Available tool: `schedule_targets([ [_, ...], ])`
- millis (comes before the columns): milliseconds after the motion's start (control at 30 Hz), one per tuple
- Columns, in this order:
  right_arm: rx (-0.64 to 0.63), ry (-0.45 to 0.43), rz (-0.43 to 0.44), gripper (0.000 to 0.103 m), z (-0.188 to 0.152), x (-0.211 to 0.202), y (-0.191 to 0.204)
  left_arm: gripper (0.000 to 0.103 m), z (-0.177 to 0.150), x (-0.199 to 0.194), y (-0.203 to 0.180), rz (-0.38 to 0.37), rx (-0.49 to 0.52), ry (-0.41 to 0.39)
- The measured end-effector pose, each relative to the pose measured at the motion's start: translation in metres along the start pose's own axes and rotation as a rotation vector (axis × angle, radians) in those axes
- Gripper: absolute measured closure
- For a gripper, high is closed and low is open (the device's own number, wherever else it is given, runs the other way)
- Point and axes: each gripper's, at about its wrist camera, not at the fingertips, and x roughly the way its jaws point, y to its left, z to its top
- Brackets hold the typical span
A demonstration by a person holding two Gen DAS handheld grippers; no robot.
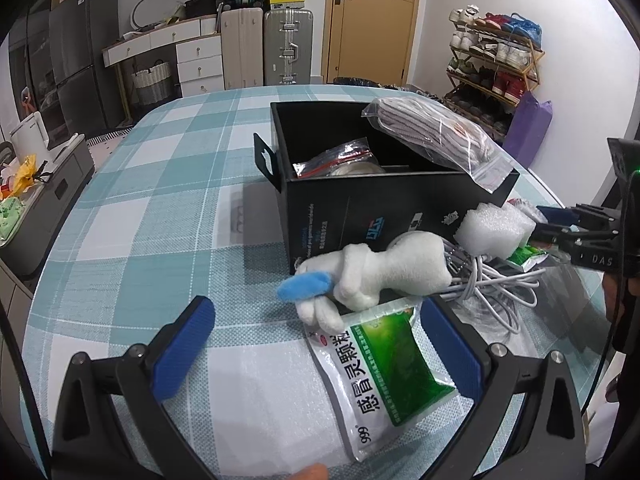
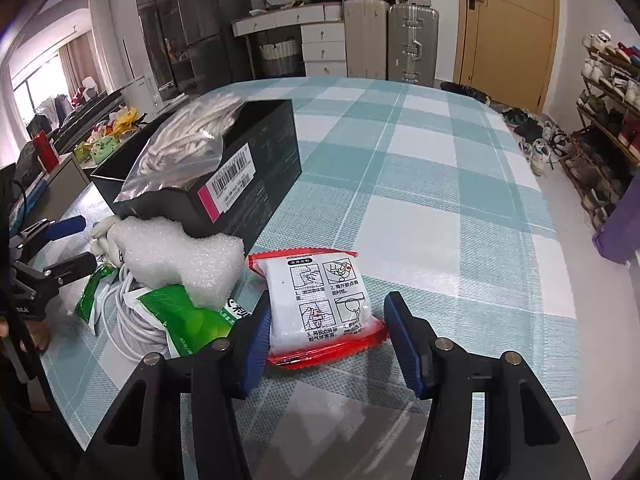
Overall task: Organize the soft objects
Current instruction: 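Close the right tool on the red-edged white packet, then close the left tool on the green-and-white medicine sachet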
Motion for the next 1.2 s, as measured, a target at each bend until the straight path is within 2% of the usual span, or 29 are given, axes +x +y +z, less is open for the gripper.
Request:
schedule_targets([
  [500,-0.009,-0.071,0.001,0.059,-0.001,-0.026,-0.003,0.0,-0.009,0.005,-0.015,-0.023,0.014,0.081],
  [833,-0.023,-0.103,-0.001,0.059,0.002,-0.035,0.003,0.002,-0.013,0.009,-0.009,-0.002,-0.01,0.122],
  [933,-0.027,-0.112,-0.005,0.059,0.003,-0.039,0.005,0.01,-0.015,0.004,-0.009,-0.011,0.006,0.111],
  [1000,-0.032,-0.119,-0.004,0.059,0.003,-0.042,0.007,0.02,-0.017,0.001,-0.01,-0.006,0.023,0.1],
  [1067,-0.036,-0.127,-0.002,0.059,0.005,-0.044,0.008,0.035,-0.019,-0.002,-0.009,-0.004,0.034,0.087],
  [1100,-0.037,-0.13,-0.001,0.059,0.005,-0.045,0.009,0.039,-0.02,-0.003,-0.009,-0.005,0.042,0.08],
  [1167,-0.037,-0.139,0.005,0.059,0.006,-0.047,0.009,0.056,-0.021,-0.006,-0.01,-0.021,0.057,0.076],
  [1200,-0.037,-0.144,0.006,0.059,0.005,-0.049,0.01,0.058,-0.021,-0.007,-0.011,-0.023,0.067,0.068],
])
